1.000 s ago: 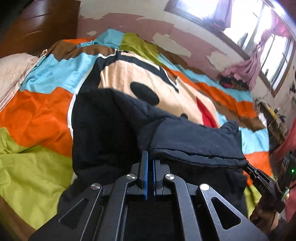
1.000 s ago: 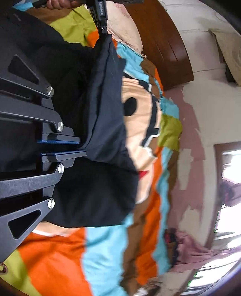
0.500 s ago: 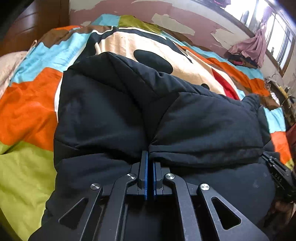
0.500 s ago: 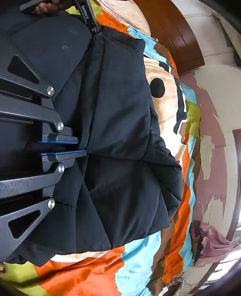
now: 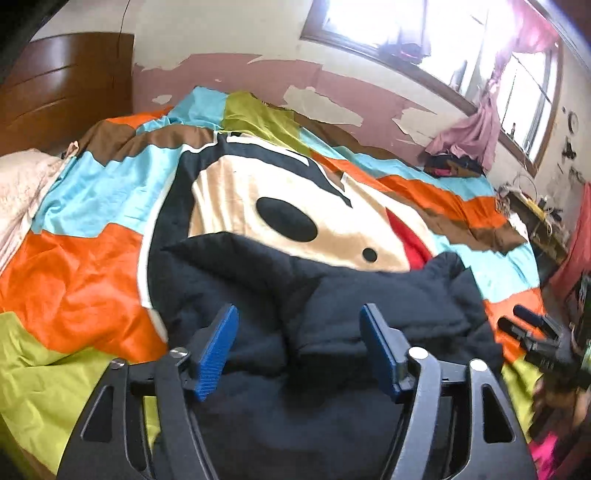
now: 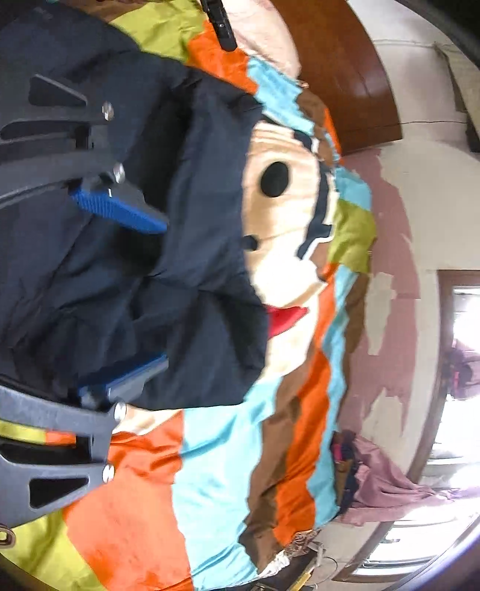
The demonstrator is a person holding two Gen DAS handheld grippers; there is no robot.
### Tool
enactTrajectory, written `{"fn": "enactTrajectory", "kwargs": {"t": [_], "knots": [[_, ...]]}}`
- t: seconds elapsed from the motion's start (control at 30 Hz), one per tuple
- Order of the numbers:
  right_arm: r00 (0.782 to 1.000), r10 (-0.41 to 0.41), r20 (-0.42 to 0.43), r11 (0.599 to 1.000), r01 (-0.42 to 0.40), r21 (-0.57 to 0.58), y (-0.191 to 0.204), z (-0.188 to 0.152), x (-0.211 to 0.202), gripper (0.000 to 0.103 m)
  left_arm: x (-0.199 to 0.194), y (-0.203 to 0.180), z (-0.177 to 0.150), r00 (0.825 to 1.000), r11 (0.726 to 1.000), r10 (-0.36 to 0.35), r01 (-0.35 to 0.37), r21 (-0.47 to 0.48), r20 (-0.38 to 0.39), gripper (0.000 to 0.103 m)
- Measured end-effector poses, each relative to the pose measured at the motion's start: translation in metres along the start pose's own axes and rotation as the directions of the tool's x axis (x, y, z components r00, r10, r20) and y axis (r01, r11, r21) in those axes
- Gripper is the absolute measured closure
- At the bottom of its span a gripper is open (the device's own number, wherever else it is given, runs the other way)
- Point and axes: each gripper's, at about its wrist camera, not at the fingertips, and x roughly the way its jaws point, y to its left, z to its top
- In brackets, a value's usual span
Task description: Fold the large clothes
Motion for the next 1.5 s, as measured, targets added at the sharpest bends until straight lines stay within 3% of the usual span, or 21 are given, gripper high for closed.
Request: {"fn": "enactTrajectory", "kwargs": {"t": [0.03,0.1,0.2,0.3,0.4,0.5,0.6,0.7,0.8,1.0,1.07,1.13,1.2,1.3,1.5], "knots": [[1.000,0.005,0.013,1.000,-0.005,0.005,0.005,0.004,0.001,0.014,0.008,-0.007,0.004,1.000,1.000,0.001,-0.001,0.000,-0.026,0.018],[1.000,0.020,0.017,1.000,-0.019,-0.002,0.017,0.009,0.008,0.013,0.023,-0.018,0.007,0.997,1.000,-0.004,0.006,0.024,-0.073,0.017],[1.000,-0.025,0.018,0.998,0.026,-0.053,0.034,0.012,0.027,0.013,0.051,-0.031,0.005,0.994,0.996,0.018,-0.009,0.084,-0.108,0.017],[0.997,-0.070,0.019,0.992,0.071,-0.105,0.042,0.011,0.047,0.013,0.076,-0.036,-0.004,0.987,0.985,0.116,-0.101,0.137,-0.107,0.017],[0.995,-0.102,-0.002,0.984,0.100,-0.147,0.044,0.007,0.068,0.013,0.102,-0.033,-0.015,0.969,0.965,0.213,-0.187,0.185,-0.126,0.017],[0.993,-0.115,-0.037,0.977,0.106,-0.187,0.045,-0.002,0.090,0.013,0.125,-0.028,-0.030,0.958,0.953,0.226,-0.181,0.242,-0.175,0.011],[0.991,-0.116,-0.063,0.976,0.102,-0.191,0.043,-0.013,0.109,0.013,0.136,-0.019,-0.041,0.961,0.951,0.235,-0.196,0.238,-0.145,0.001],[0.992,-0.086,-0.092,0.989,0.073,-0.132,0.033,-0.019,0.128,0.011,0.146,-0.013,-0.040,0.964,0.960,0.221,-0.189,0.205,-0.146,0.001],[0.990,-0.061,-0.125,0.996,0.053,-0.067,0.022,-0.019,0.146,0.006,0.155,-0.017,-0.038,0.963,0.953,0.240,-0.209,0.219,-0.125,0.001],[0.985,-0.099,-0.142,0.994,0.090,-0.066,0.022,-0.017,0.166,0.000,0.170,-0.015,-0.035,0.960,0.951,0.261,-0.237,0.196,-0.105,0.000],[0.985,-0.110,-0.136,0.992,0.101,-0.072,0.023,-0.017,0.164,0.000,0.166,-0.015,-0.036,0.962,0.953,0.257,-0.236,0.193,-0.094,0.001],[0.991,-0.072,-0.114,0.997,0.067,-0.047,0.018,-0.018,0.156,0.000,0.158,-0.011,-0.038,0.970,0.963,0.226,-0.208,0.174,-0.091,0.001],[0.995,-0.032,-0.098,0.999,0.031,-0.005,0.010,-0.017,0.142,0.000,0.147,-0.005,-0.039,0.973,0.974,0.194,-0.176,0.140,-0.128,0.001],[0.998,-0.049,-0.037,0.998,0.050,0.031,0.004,-0.017,0.112,0.000,0.130,-0.004,-0.043,0.972,0.984,0.164,-0.149,0.099,-0.169,0.001],[0.998,-0.063,0.008,0.997,0.063,-0.044,0.011,-0.021,0.063,0.000,0.081,-0.017,-0.049,0.985,0.992,0.114,-0.106,0.072,-0.128,0.001]]}}
